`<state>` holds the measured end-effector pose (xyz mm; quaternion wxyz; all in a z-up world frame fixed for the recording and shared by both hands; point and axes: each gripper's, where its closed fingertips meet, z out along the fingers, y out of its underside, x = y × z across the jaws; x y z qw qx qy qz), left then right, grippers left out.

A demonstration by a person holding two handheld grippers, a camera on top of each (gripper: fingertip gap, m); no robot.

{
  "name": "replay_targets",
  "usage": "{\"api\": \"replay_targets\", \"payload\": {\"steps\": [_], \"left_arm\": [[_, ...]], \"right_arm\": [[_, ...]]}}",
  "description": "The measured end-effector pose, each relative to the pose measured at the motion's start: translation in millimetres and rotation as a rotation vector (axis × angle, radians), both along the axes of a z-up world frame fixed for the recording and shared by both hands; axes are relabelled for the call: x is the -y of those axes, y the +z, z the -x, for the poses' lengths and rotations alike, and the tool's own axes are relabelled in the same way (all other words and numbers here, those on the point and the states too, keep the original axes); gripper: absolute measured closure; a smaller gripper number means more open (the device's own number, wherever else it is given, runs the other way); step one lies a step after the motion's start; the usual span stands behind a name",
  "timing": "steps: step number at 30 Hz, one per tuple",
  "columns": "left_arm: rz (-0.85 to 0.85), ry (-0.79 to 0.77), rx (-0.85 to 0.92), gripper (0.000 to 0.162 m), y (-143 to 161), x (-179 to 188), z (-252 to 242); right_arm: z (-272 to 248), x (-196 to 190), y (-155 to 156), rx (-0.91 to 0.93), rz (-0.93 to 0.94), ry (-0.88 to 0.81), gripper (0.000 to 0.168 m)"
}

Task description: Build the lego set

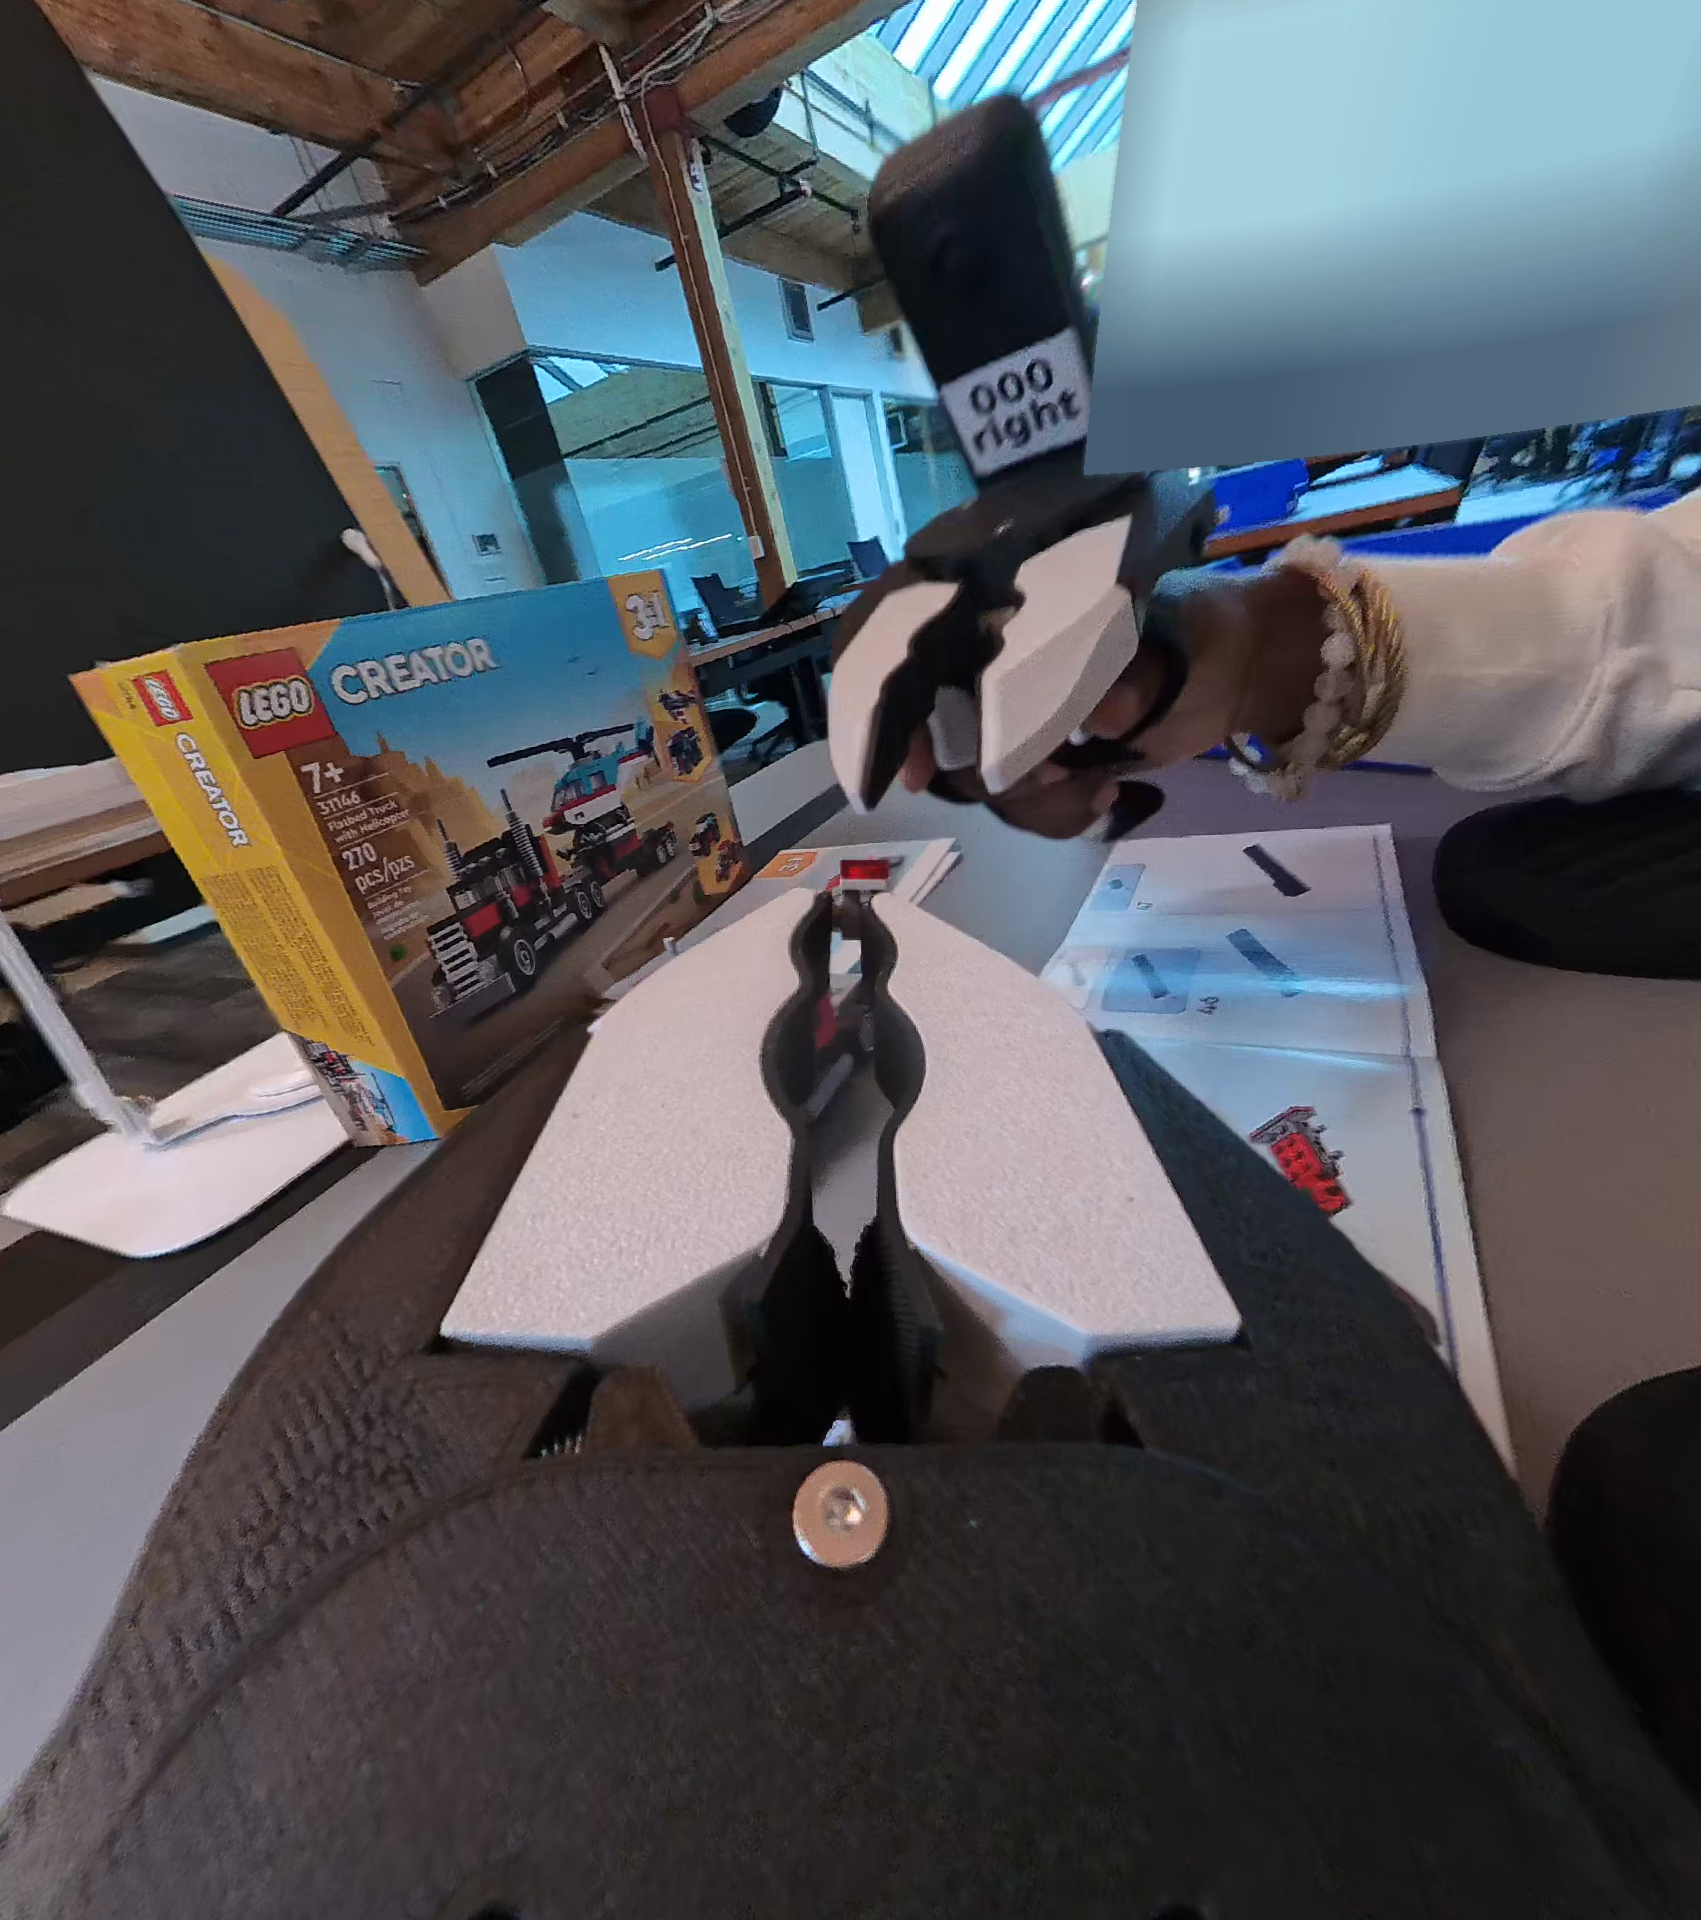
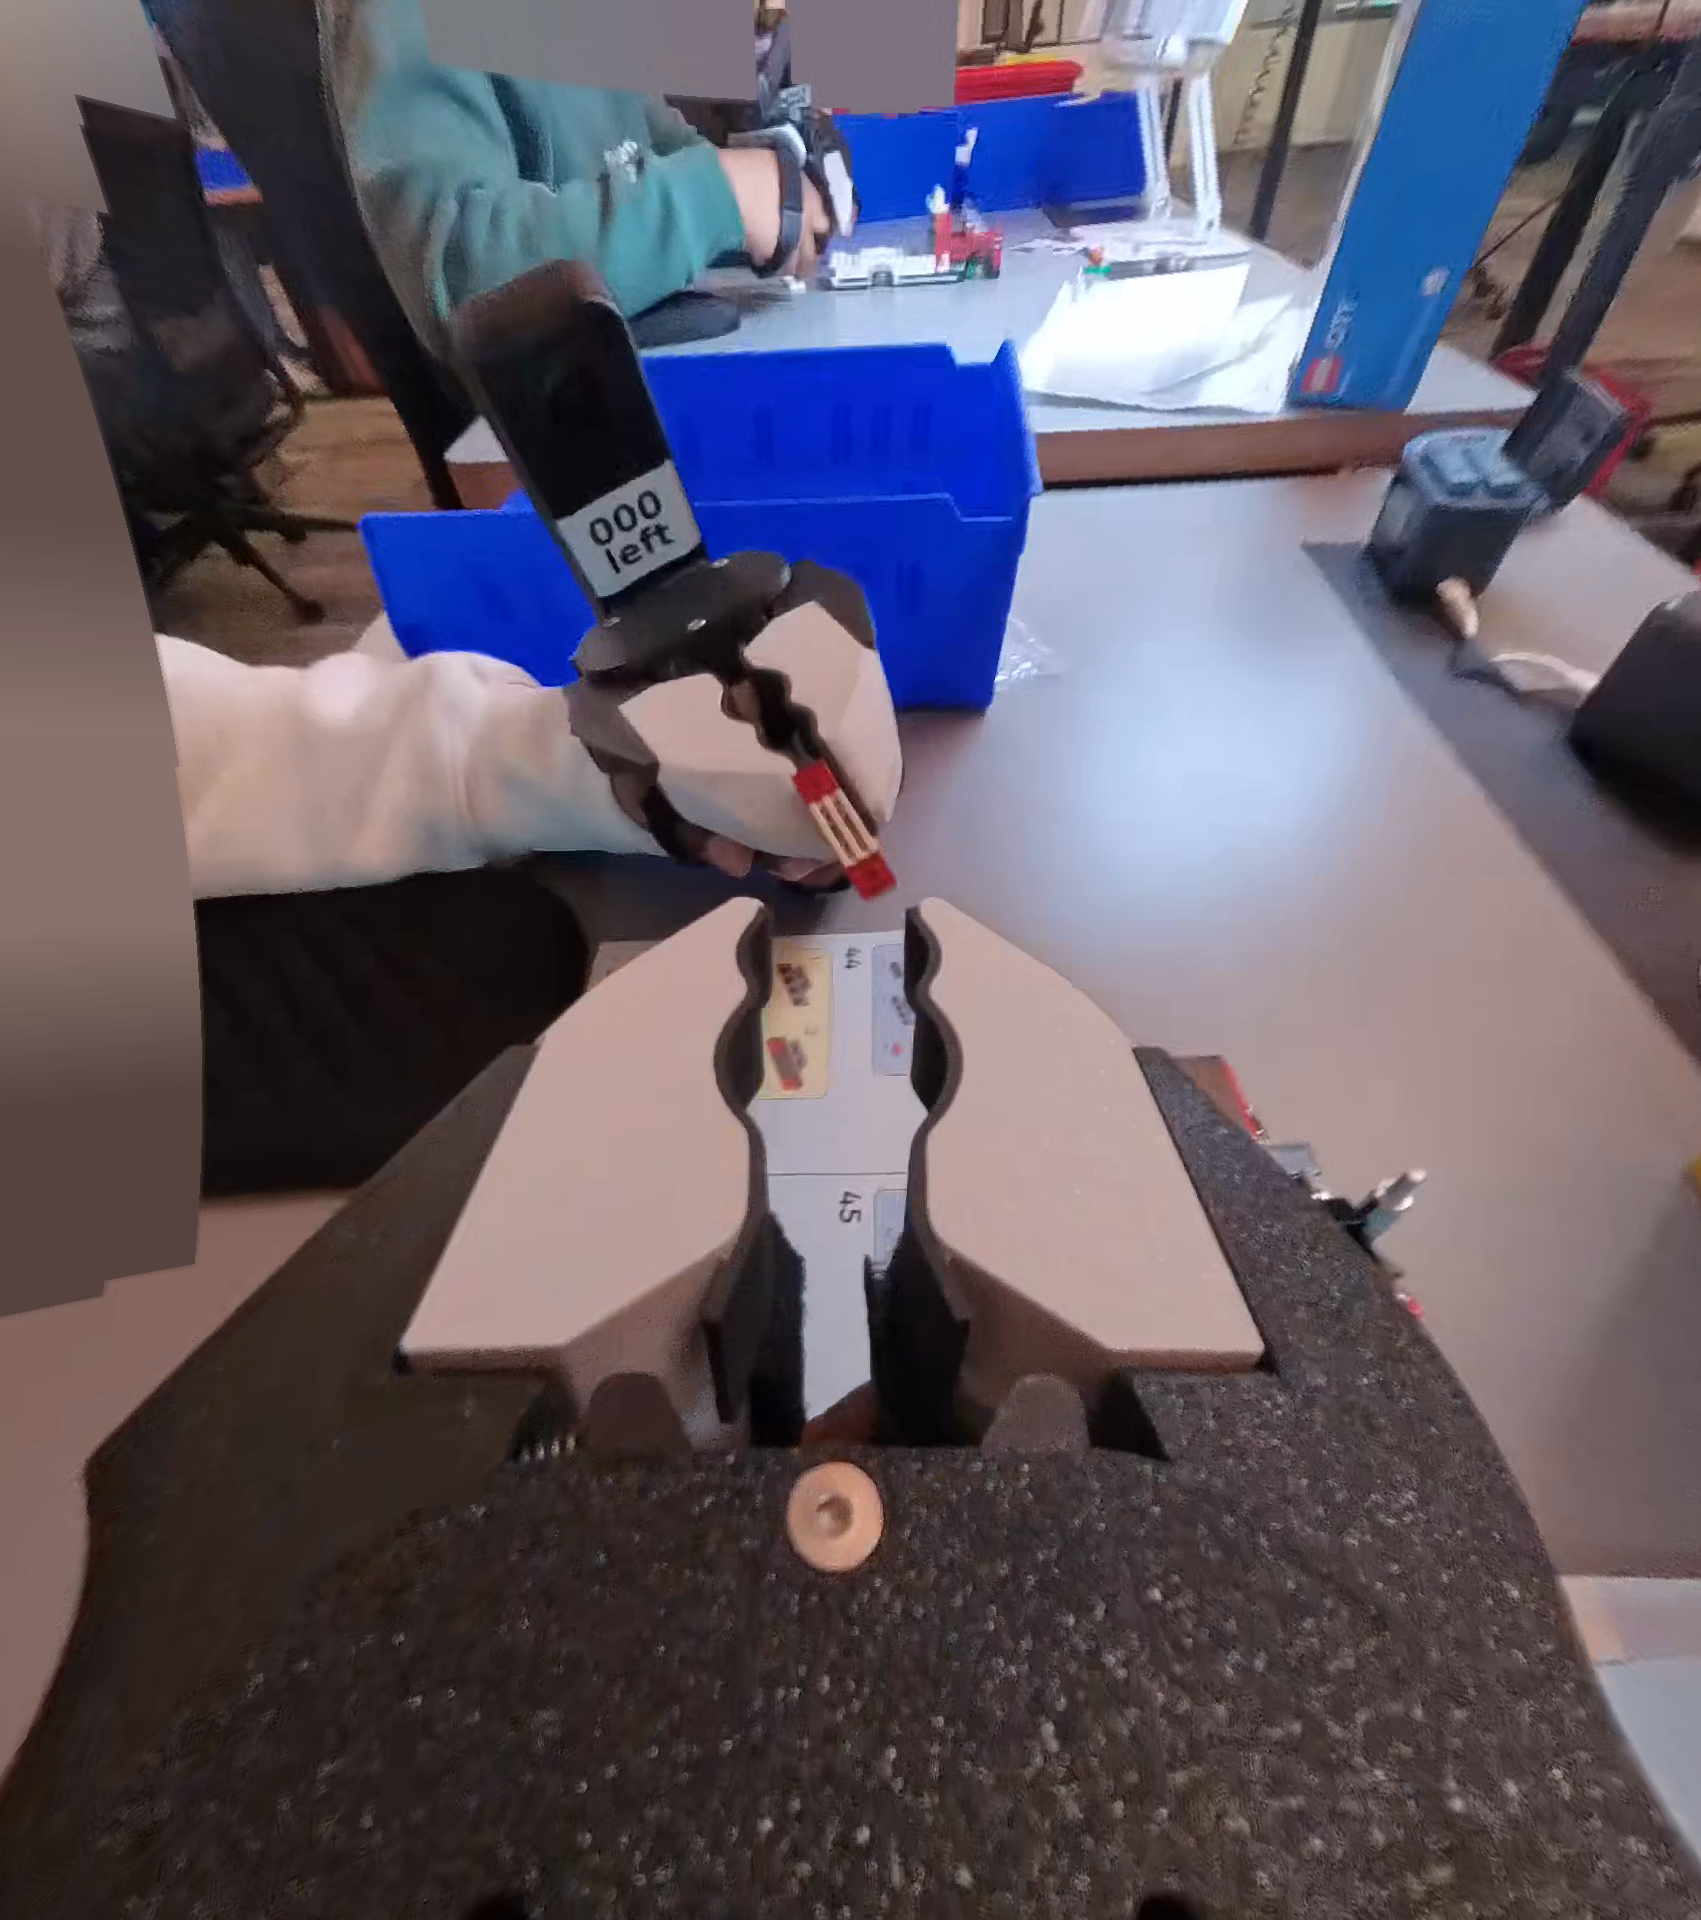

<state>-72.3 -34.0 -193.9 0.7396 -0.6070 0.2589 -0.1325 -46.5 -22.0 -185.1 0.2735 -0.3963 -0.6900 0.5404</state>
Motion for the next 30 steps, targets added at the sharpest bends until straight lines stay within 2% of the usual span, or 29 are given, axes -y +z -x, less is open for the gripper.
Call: {"api": "replay_targets", "payload": {"steps": [3,5,8,12,17,19,21,27,30], "left_arm": [[-0.046,0.129,-0.156,0.157,-1.2,-5.2,4.0],[-0.1,0.291,-0.326,0.157,-0.1,-10.4,12.3],[-0.148,0.395,-0.53,0.157,-3.5,-14.7,10.3],[-0.163,0.448,-0.692,0.157,-12.7,-19.5,7.9],[-0.176,0.454,-0.758,0.157,-13.8,-20.3,4.4],[-0.175,0.455,-0.779,0.157,-15.3,-21.0,3.8],[-0.175,0.455,-0.788,0.157,-15.8,-21.3,3.8],[-0.136,0.349,-0.653,0.156,-14.8,-18.9,-3.4],[-0.142,0.364,-0.667,0.157,-13.4,-18.3,-0.6]], "right_arm": [[6.1,-1.0,-0.2,0.069,-0.024,-0.082,0.144],[11.6,2.8,5.9,0.1,0.132,-0.112,0.128],[22.5,1.0,3.4,0.131,0.285,-0.151,0.115],[29.3,-3.2,-19.5,0.216,0.218,-0.2,0.114],[31.7,0.8,-29.5,0.264,0.216,-0.2,0.118],[32.0,4.7,-29.4,0.253,0.212,-0.177,0.128],[31.4,3.7,-29.1,0.244,0.204,-0.176,0.131],[25.9,4.3,-26.2,0.225,0.194,-0.142,0.135],[29.1,4.6,-26.1,0.226,0.203,-0.163,0.133]]}}
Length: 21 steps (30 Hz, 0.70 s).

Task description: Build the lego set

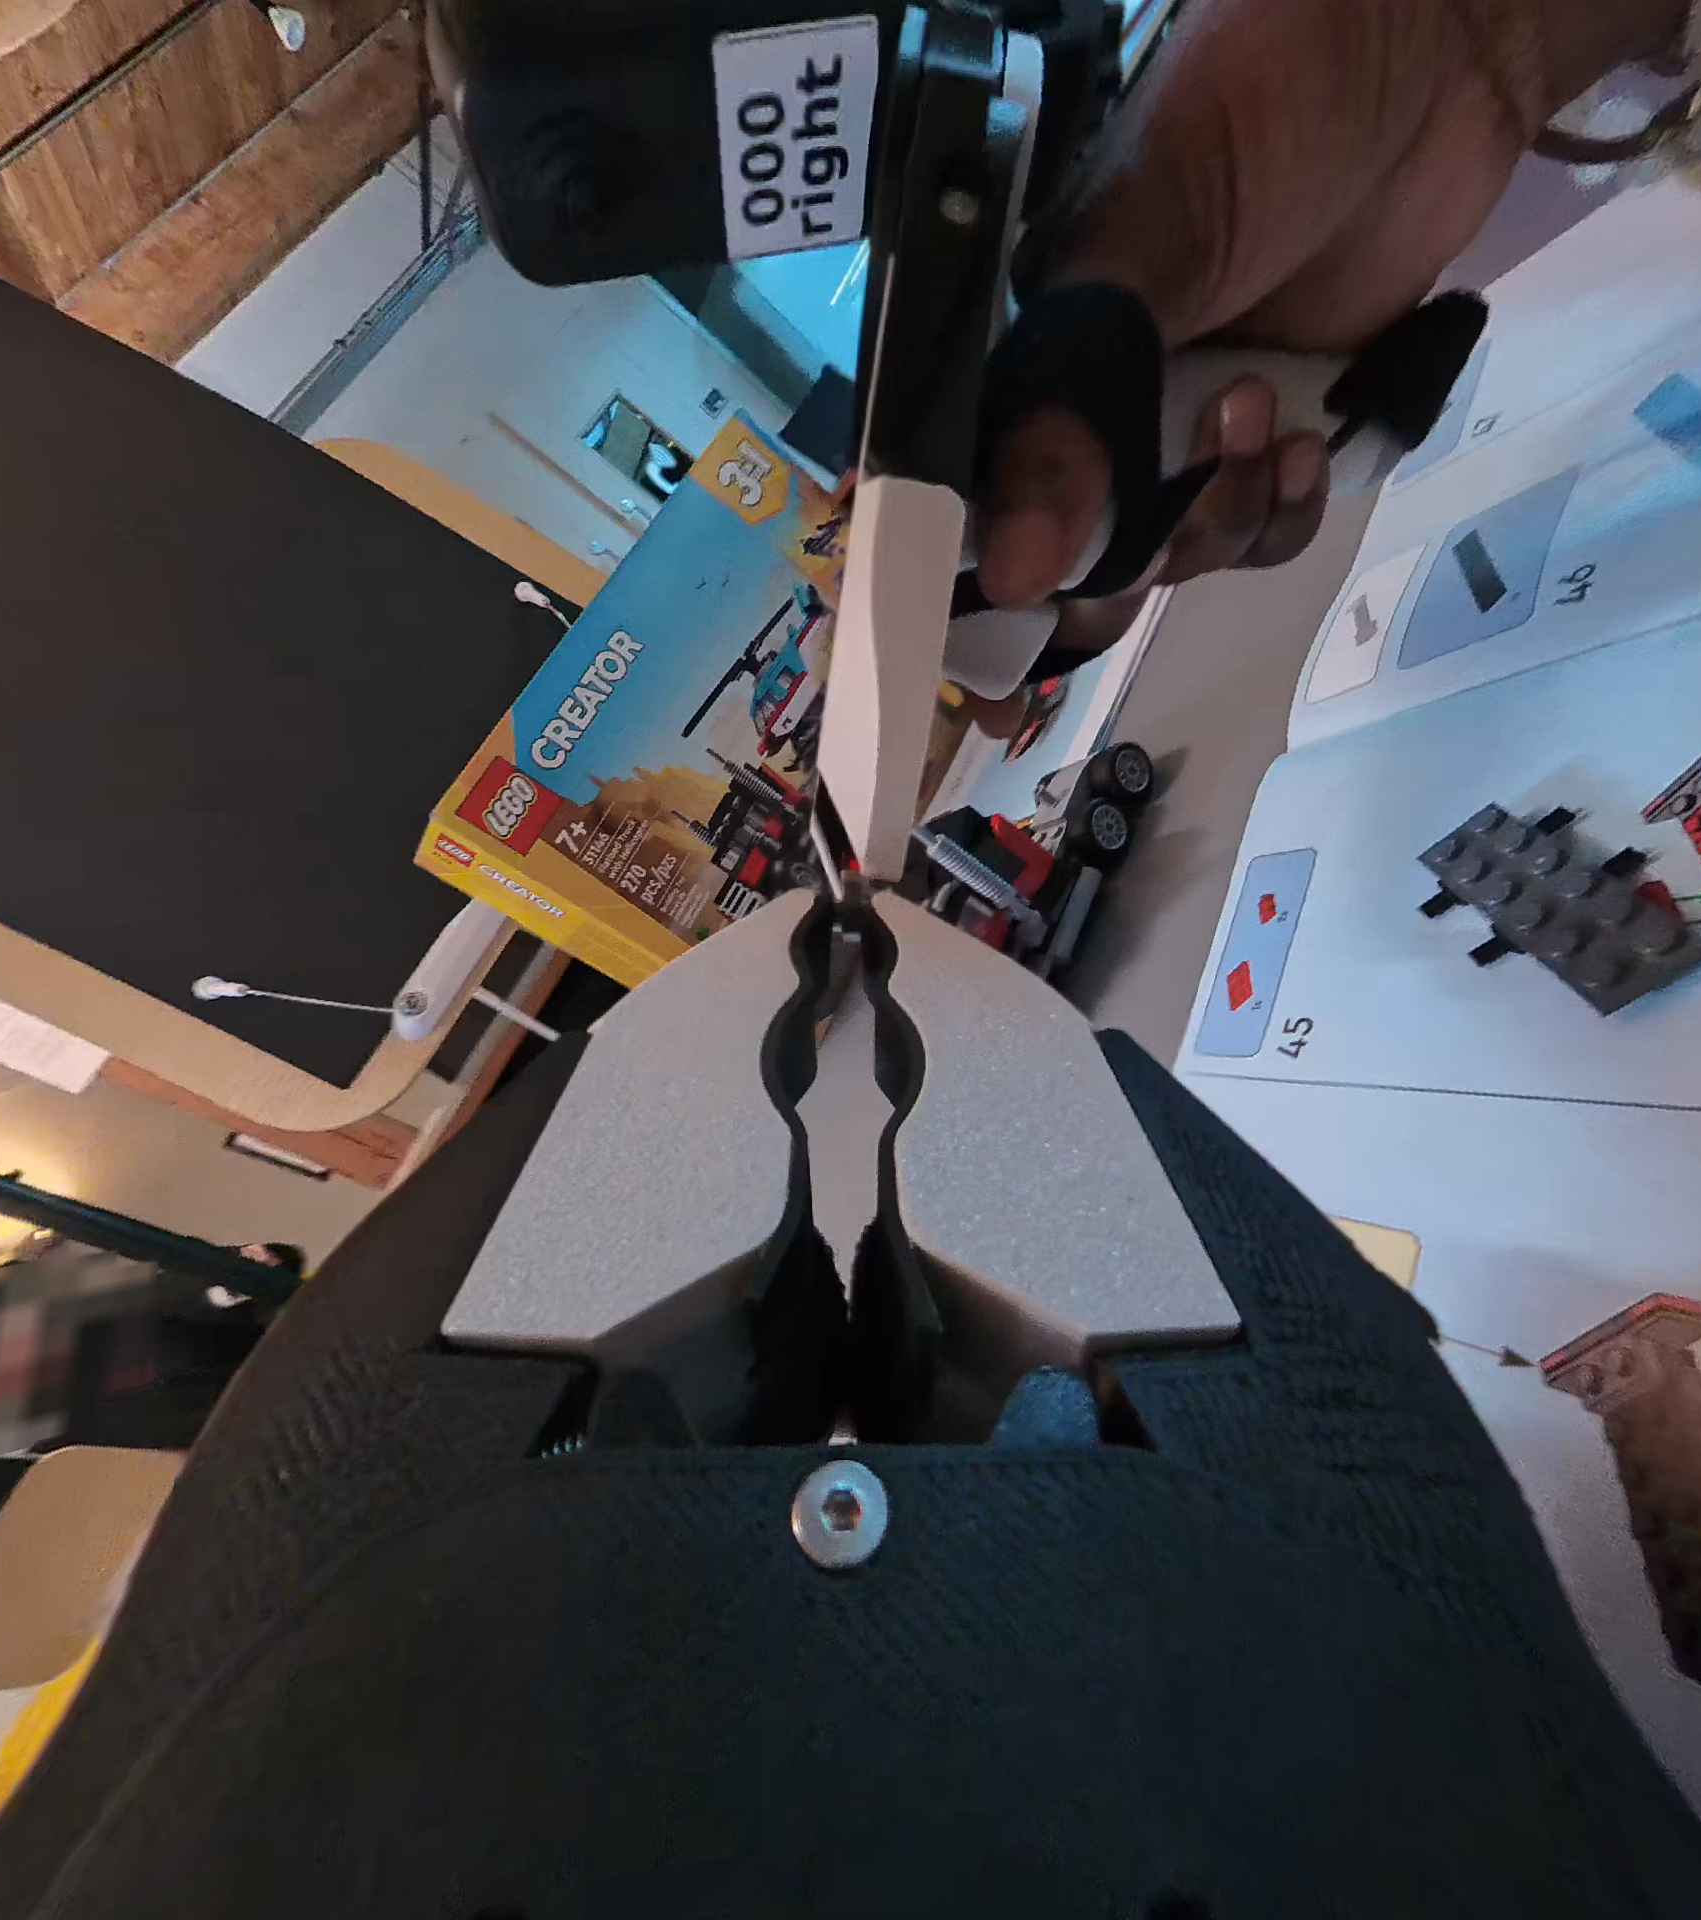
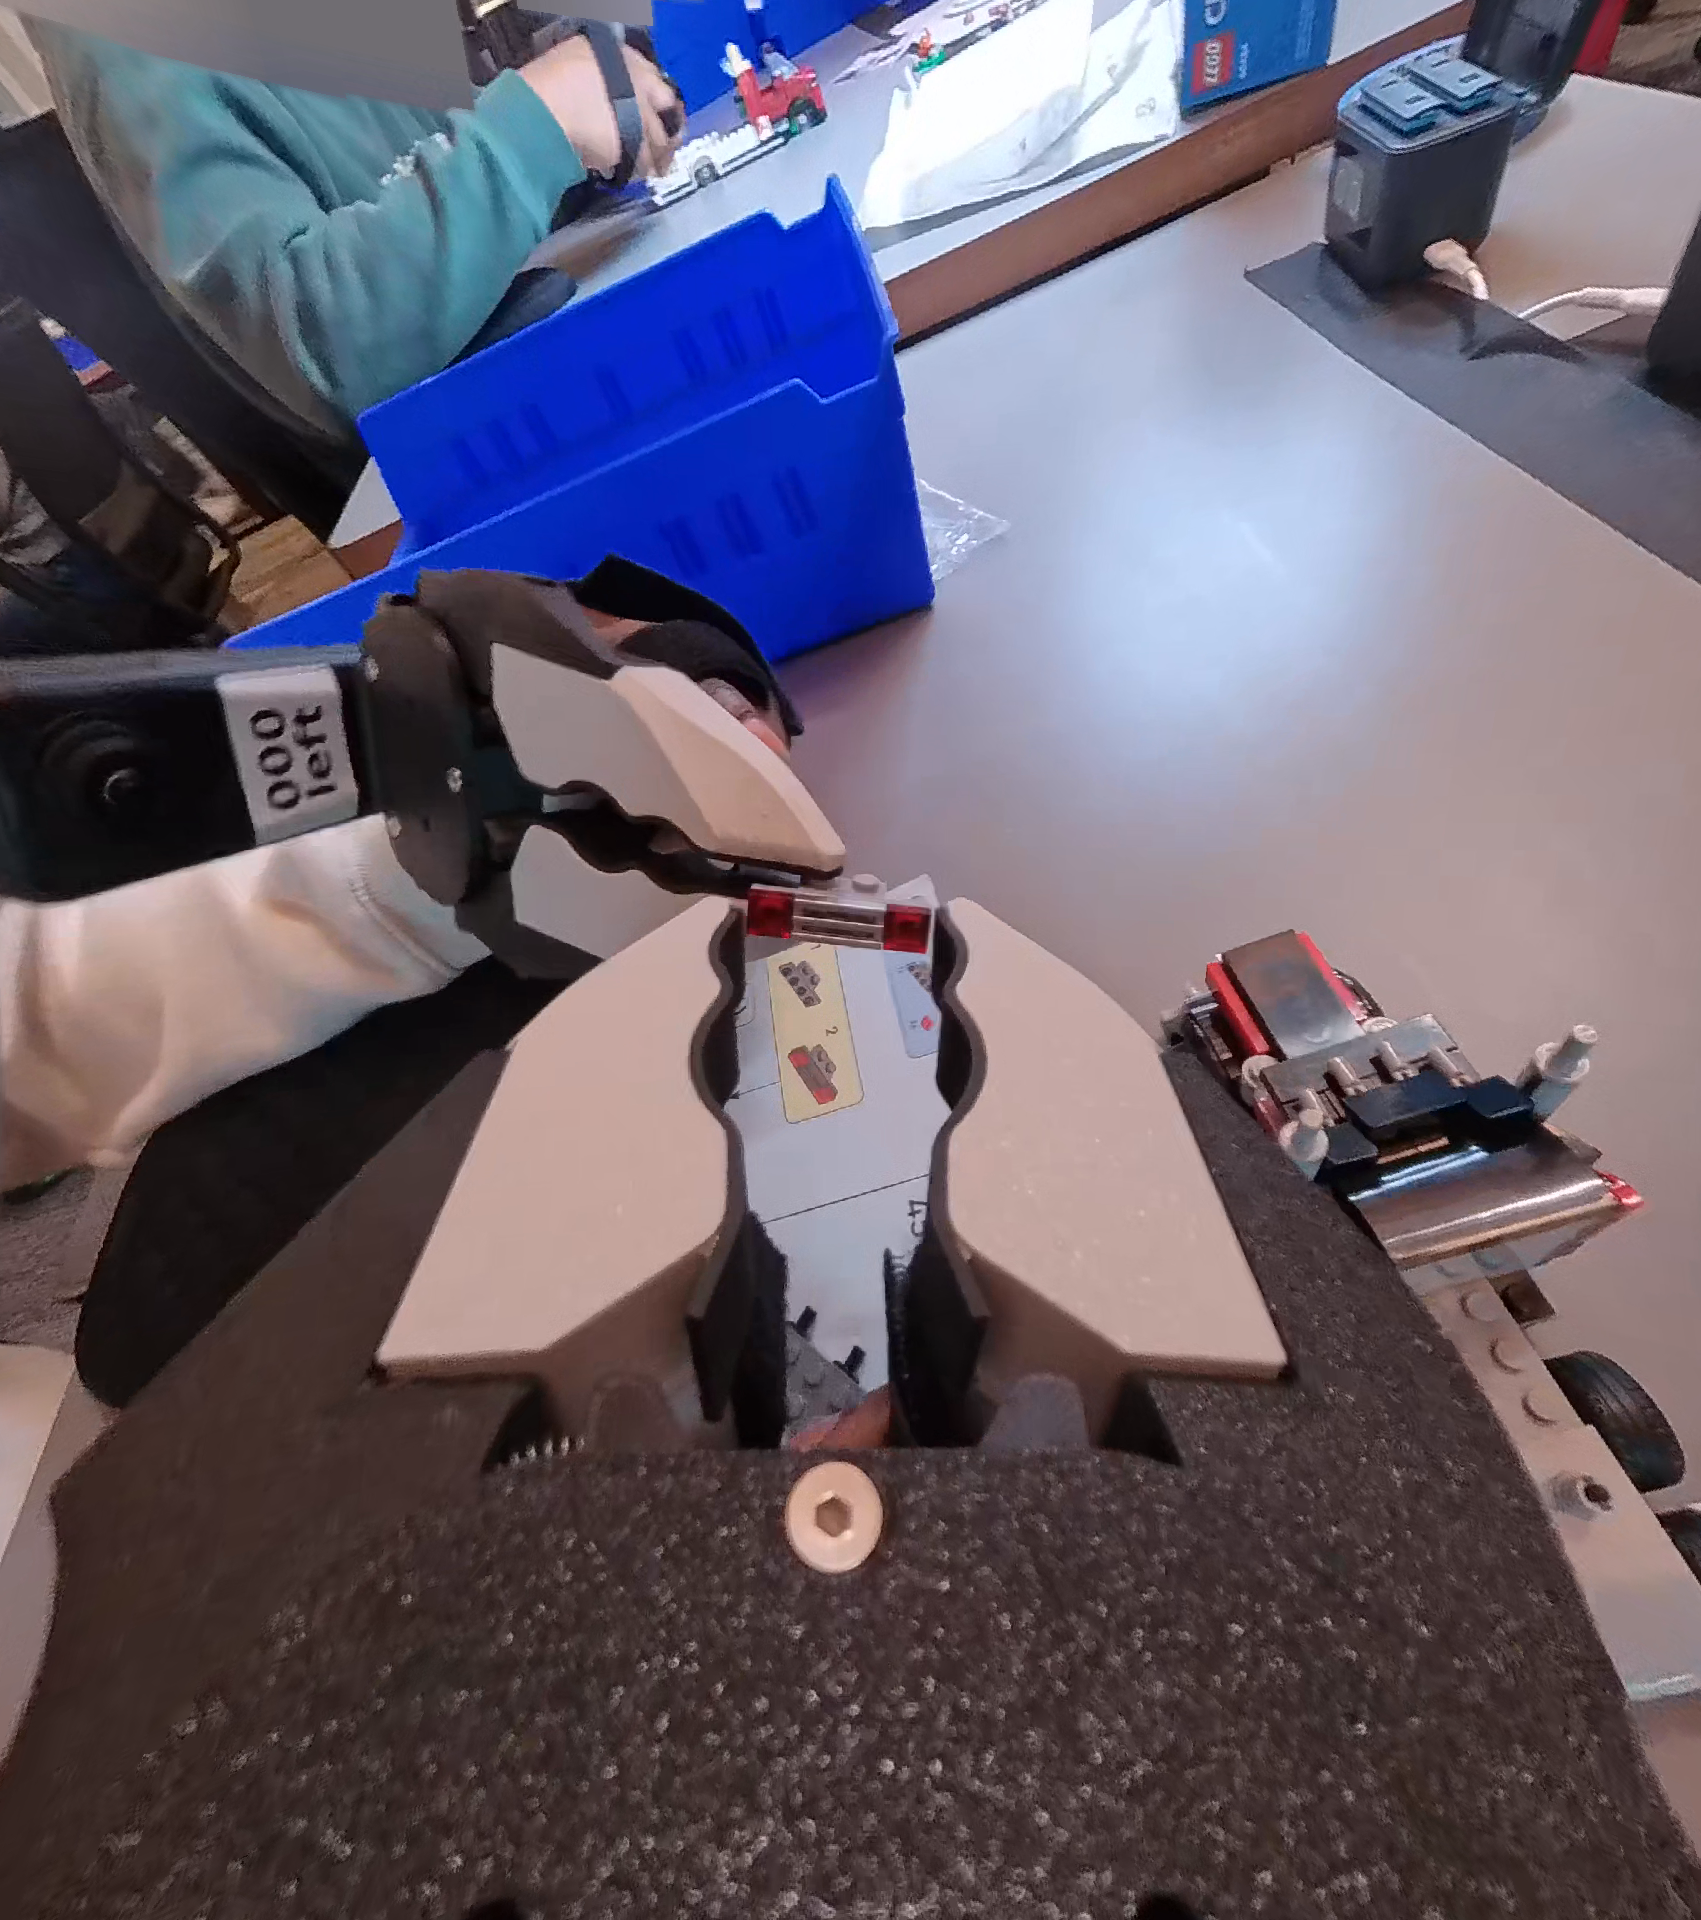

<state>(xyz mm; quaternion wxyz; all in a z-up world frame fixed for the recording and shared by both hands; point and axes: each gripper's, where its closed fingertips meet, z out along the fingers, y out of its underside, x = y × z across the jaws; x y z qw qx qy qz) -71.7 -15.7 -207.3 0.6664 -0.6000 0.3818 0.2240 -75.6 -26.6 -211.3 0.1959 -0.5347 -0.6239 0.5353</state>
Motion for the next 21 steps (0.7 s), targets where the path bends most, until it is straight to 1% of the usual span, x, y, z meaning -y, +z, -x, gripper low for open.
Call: {"api": "replay_targets", "payload": {"steps": [2,5,7,10,12,14,19,21], "left_arm": [[-0.017,0.049,-0.052,0.157,-0.5,-1.7,3.9],[-0.041,0.112,-0.117,0.157,-0.2,-3.9,8.2],[-0.049,0.115,-0.126,0.157,1.0,-3.8,7.1],[-0.064,0.097,-0.125,0.157,3.4,-2.4,4.3],[-0.067,0.089,-0.125,0.157,4.1,-1.7,2.9],[-0.069,0.094,-0.136,0.157,3.7,-1.9,2.7],[-0.07,0.082,-0.131,0.157,3.8,-1.2,1.1],[-0.051,0.048,-0.091,0.156,2.5,-1.0,-1.8]], "right_arm": [[2.4,-3.8,0.4,-0.006,-0.013,-0.042,0.124],[4.9,-6.0,1.7,-0.039,-0.048,-0.086,0.123],[6.3,-5.7,1.3,-0.056,-0.075,-0.091,0.125],[6.3,-4.4,5.9,-0.075,-0.016,-0.072,0.128],[4.8,-2.3,3.7,-0.061,-0.003,-0.042,0.129],[4.1,-1.1,3.9,-0.067,0.01,-0.033,0.134],[2.8,-0.4,4.4,-0.081,0.009,-0.018,0.135],[0.1,-1.5,4.3,-0.08,-0.015,-0.005,0.135]]}}
